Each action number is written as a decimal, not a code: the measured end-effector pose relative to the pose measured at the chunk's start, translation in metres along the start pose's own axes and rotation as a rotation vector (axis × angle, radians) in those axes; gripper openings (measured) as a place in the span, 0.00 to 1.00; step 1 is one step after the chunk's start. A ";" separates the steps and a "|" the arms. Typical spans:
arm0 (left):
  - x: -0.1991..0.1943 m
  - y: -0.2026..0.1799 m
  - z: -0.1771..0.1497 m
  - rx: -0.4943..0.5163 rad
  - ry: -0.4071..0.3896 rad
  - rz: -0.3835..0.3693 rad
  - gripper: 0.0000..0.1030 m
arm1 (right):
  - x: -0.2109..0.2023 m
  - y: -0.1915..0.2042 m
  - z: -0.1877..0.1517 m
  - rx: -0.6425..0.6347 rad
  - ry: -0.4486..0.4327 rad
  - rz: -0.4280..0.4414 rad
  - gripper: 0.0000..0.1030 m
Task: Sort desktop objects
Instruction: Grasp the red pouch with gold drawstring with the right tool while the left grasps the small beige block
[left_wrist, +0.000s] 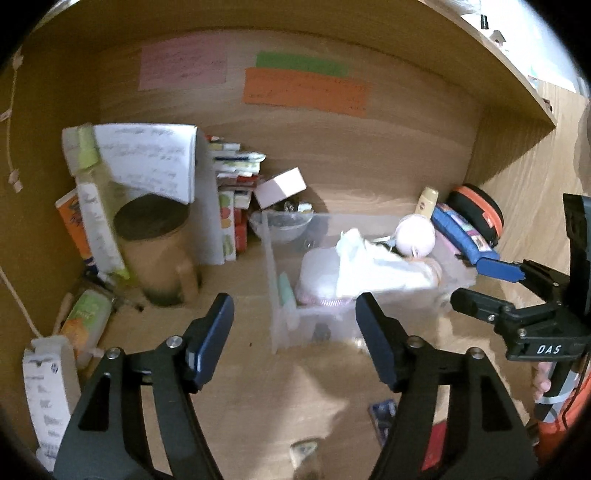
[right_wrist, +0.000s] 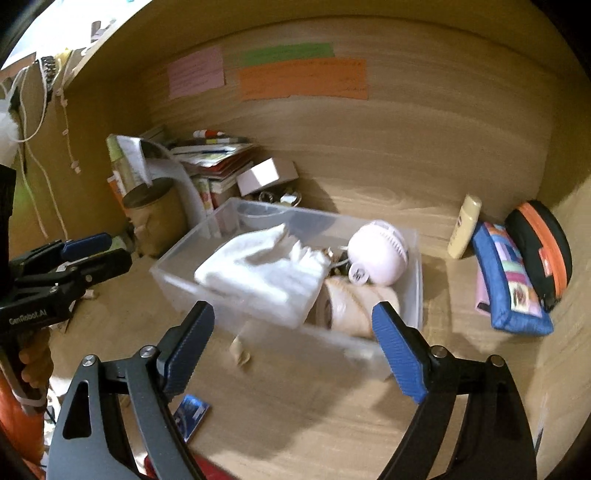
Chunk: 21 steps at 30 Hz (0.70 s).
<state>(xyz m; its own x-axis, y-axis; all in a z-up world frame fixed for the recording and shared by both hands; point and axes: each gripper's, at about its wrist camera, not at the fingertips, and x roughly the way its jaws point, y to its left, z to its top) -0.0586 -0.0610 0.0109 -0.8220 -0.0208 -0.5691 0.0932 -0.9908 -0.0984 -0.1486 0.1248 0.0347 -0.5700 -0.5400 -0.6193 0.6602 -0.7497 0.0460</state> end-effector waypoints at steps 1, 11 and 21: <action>-0.003 0.002 -0.004 -0.001 0.004 0.005 0.66 | -0.001 0.001 -0.003 0.002 0.004 0.002 0.83; 0.001 0.019 -0.059 -0.047 0.139 0.007 0.68 | 0.006 0.012 -0.040 0.040 0.096 0.009 0.84; 0.001 0.013 -0.099 -0.044 0.230 -0.001 0.68 | -0.002 0.033 -0.090 -0.007 0.202 0.060 0.84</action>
<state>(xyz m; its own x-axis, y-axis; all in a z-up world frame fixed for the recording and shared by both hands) -0.0030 -0.0602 -0.0719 -0.6733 0.0165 -0.7392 0.1208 -0.9838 -0.1321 -0.0823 0.1356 -0.0330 -0.4206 -0.4951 -0.7603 0.6934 -0.7158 0.0826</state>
